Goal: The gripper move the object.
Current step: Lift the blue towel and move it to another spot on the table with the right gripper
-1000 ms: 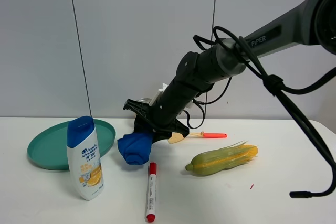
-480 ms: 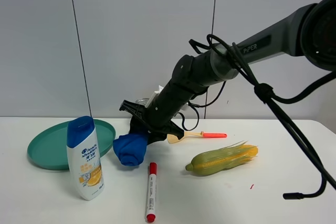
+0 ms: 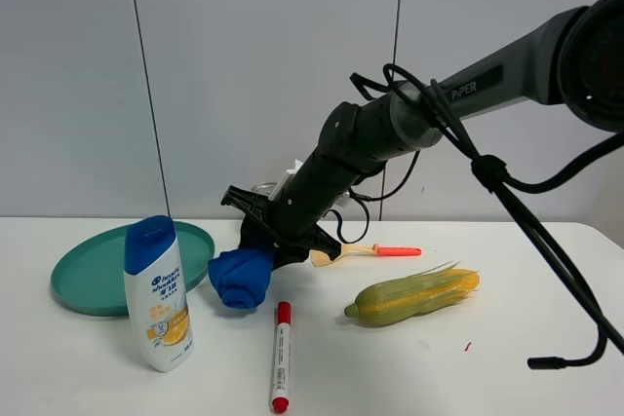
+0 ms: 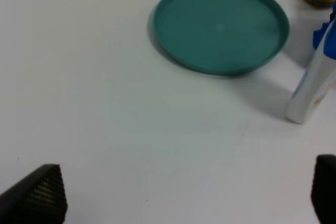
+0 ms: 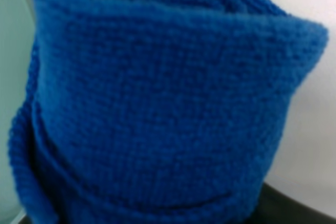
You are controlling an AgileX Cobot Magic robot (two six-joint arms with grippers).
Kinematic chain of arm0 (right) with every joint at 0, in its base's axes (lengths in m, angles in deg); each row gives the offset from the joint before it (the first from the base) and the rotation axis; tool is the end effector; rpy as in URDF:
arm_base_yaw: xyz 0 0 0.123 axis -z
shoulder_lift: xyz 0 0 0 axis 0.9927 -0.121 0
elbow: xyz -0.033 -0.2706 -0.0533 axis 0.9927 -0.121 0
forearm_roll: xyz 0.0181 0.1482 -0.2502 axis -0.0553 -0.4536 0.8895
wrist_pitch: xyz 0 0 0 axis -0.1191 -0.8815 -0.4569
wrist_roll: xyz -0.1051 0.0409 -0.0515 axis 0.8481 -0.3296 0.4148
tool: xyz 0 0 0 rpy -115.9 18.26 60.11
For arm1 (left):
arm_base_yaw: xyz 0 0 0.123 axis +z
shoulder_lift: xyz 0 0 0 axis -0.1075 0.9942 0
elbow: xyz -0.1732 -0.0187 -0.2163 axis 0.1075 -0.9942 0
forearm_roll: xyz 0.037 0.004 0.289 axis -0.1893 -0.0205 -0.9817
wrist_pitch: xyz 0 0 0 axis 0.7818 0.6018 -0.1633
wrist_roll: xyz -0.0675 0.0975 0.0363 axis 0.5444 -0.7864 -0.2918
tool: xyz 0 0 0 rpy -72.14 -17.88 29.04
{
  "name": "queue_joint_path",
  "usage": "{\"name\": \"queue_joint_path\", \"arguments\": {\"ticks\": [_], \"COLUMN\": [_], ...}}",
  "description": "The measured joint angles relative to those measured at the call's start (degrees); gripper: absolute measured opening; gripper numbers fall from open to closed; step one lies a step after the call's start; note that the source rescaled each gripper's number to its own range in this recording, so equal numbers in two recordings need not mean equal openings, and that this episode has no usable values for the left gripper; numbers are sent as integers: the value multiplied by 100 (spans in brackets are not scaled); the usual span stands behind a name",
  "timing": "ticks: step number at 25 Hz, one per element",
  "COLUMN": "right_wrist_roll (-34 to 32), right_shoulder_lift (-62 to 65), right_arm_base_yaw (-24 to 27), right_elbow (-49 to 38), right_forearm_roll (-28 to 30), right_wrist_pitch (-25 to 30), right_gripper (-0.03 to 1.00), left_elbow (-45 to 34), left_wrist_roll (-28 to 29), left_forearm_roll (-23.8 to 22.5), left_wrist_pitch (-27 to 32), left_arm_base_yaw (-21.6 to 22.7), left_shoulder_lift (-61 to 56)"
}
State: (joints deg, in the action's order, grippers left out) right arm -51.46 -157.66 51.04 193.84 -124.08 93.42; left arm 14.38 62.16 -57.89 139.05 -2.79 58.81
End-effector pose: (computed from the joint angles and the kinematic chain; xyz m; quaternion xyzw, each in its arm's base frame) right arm 0.4642 0.3338 0.0670 0.0372 0.9390 0.3016 0.1608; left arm 0.0651 0.0017 0.2860 -0.0298 0.8473 0.0022 0.5302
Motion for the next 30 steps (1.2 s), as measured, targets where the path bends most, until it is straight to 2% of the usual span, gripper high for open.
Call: {"name": "queue_joint_path", "arguments": {"ticks": [4,11,14,16,23,30], "right_wrist_roll": [-28,-44,-98,-136,-218,-233], "right_shoulder_lift": [0,0,0,20,218,663], "right_arm_base_yaw": [0,0,0,0,0,0], "right_elbow": [0,7,7,13,13,13], "right_forearm_roll": [0,0,-10,-10,-1,159], "right_wrist_pitch": [33,126,174,274,339,738], "right_gripper": [26,41,59,68,72,72], "left_elbow": [0,0,0,0,0,0], "left_wrist_roll": [0,0,0,0,0,0], "left_forearm_roll": [0,0,0,0,0,0], "left_wrist_pitch": [0,0,0,0,0,0], "left_arm_base_yaw": [0,0,0,0,0,0], "left_shoulder_lift": [0,0,0,0,0,0]}}
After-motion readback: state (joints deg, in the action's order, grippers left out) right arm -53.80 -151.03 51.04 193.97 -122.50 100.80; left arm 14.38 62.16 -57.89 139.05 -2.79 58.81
